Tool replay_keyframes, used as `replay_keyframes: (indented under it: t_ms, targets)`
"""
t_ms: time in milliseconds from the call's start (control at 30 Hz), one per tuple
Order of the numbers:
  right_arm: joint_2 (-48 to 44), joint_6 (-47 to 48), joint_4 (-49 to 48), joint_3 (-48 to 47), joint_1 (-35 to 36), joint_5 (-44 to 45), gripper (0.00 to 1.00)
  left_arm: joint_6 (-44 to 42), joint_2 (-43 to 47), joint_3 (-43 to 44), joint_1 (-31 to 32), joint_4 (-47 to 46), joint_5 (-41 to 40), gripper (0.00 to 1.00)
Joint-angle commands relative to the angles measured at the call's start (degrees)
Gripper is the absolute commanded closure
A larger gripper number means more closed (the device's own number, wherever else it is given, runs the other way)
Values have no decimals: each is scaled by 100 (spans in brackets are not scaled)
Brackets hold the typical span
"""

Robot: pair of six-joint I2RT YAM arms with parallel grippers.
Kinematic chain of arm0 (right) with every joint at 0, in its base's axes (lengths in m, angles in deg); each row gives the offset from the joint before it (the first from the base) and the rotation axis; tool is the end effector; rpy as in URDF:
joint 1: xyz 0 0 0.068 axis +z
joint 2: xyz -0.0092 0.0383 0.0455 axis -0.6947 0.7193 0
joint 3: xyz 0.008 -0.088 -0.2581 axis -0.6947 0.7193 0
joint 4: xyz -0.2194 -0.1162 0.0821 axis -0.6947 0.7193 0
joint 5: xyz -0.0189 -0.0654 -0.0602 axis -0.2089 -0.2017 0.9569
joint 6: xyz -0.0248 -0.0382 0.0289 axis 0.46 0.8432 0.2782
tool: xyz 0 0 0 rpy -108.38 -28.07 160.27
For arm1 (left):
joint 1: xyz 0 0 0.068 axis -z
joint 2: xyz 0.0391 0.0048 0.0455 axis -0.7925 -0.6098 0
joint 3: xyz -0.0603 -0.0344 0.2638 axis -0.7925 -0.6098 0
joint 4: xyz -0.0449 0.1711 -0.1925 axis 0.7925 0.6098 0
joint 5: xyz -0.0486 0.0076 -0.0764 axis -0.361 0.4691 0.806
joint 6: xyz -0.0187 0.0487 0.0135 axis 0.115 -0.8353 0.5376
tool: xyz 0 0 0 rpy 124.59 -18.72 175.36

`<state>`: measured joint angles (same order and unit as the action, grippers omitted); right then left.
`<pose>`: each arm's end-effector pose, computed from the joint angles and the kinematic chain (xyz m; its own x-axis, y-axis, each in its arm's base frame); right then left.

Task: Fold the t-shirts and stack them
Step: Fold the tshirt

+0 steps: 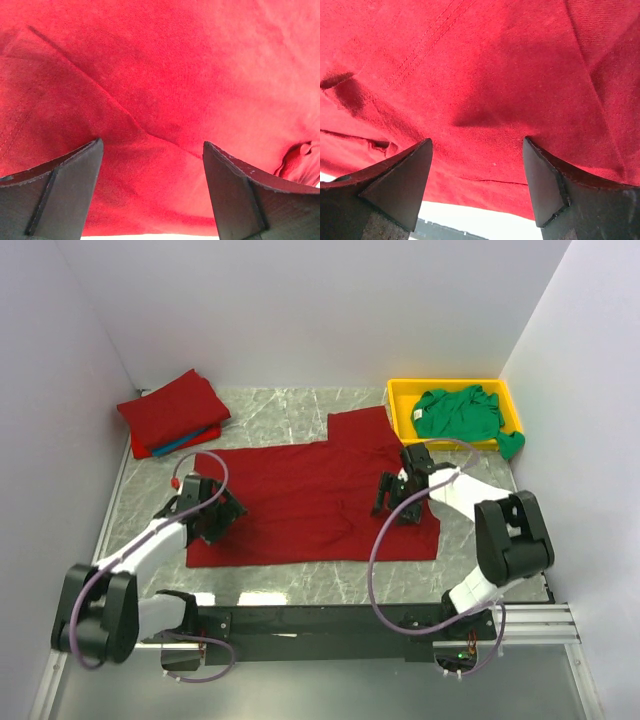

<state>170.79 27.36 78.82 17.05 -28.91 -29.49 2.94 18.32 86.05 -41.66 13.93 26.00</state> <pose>0.2837 0.0846 0.1613 -0.9531 0.2222 -0.2055 0.1413 0.9271 0.3473 0.2165 -0.0419 0.1630 -0.6290 -0.6984 -0.3415 -0.5140 0.7031 -0.4914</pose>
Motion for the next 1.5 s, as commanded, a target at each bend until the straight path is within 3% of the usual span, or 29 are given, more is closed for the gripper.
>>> replay_keyframes:
  t_ms: [0,267,467,700,900,1067,1233,1467]
  targets:
    - [-149,-233,597,738,3,17,20,310,457,-334,5,869,-444,12]
    - [-1124,-532,737,1425,46,-72,20,714,1617,-669,75,1406,-541,12]
    - [-1819,-699,922,1917,134,-107,20,935,2013,-528,101,1713,-462,12]
    - [-2364,-498,1500,1330,161,279,20,681,2401,95,110,2153,-699,12]
    - [-1988,-146,1468,425,161,438,20,241,1761,632,110,1601,-524,12]
    - [-1293,-102,1142,99,169,333,21,-66,671,702,110,731,-172,12]
    - [-660,-128,746,168,169,254,22,-339,-321,878,110,536,-198,11]
    - [-316,-224,562,695,231,95,23,-393,-394,537,110,623,-778,11]
